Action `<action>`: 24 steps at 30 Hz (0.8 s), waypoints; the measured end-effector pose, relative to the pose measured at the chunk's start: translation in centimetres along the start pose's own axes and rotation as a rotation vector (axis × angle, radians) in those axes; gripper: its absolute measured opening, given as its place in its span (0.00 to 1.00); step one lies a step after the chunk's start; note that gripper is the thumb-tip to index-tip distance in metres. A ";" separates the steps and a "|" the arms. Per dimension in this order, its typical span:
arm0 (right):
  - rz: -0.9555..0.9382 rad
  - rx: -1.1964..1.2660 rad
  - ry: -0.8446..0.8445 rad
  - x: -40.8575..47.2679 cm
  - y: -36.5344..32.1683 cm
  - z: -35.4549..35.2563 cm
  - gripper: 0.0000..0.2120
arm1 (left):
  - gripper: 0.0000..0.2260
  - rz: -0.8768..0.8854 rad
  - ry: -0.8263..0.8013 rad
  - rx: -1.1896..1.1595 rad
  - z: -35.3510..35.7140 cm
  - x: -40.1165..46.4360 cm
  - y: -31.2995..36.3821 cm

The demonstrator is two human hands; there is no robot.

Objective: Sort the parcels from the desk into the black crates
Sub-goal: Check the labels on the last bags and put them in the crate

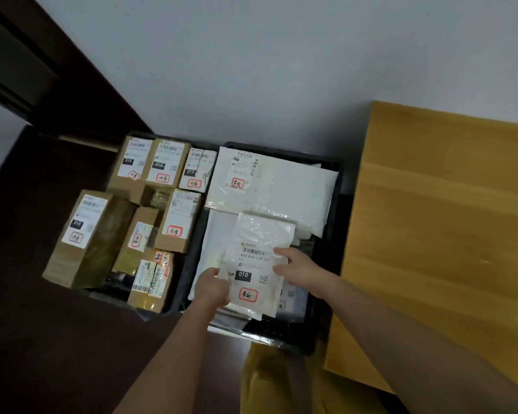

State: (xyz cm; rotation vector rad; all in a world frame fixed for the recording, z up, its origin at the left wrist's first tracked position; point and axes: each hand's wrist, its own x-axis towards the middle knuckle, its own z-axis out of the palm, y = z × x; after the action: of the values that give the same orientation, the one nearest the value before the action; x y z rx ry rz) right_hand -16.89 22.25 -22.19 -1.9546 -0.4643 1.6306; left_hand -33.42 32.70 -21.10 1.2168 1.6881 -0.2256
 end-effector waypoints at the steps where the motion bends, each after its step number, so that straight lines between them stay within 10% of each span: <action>1: -0.020 -0.006 0.006 0.4 -0.2 0.7 0.28 | 0.17 0.048 0.031 0.105 -0.5 0.7 -0.3; 8: -0.086 -0.589 0.076 2.4 1.1 5.3 0.37 | 0.34 0.530 -0.072 0.801 -2.2 3.6 -3.0; 24: -0.032 -0.622 0.082 2.6 2.1 5.8 0.38 | 0.35 0.434 -0.340 1.065 -1.0 6.3 -1.1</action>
State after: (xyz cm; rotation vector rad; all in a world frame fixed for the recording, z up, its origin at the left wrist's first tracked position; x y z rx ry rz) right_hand -22.17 23.19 -26.17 -2.4191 -1.0626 1.4884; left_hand -34.83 36.63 -26.04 2.1160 0.9247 -1.0799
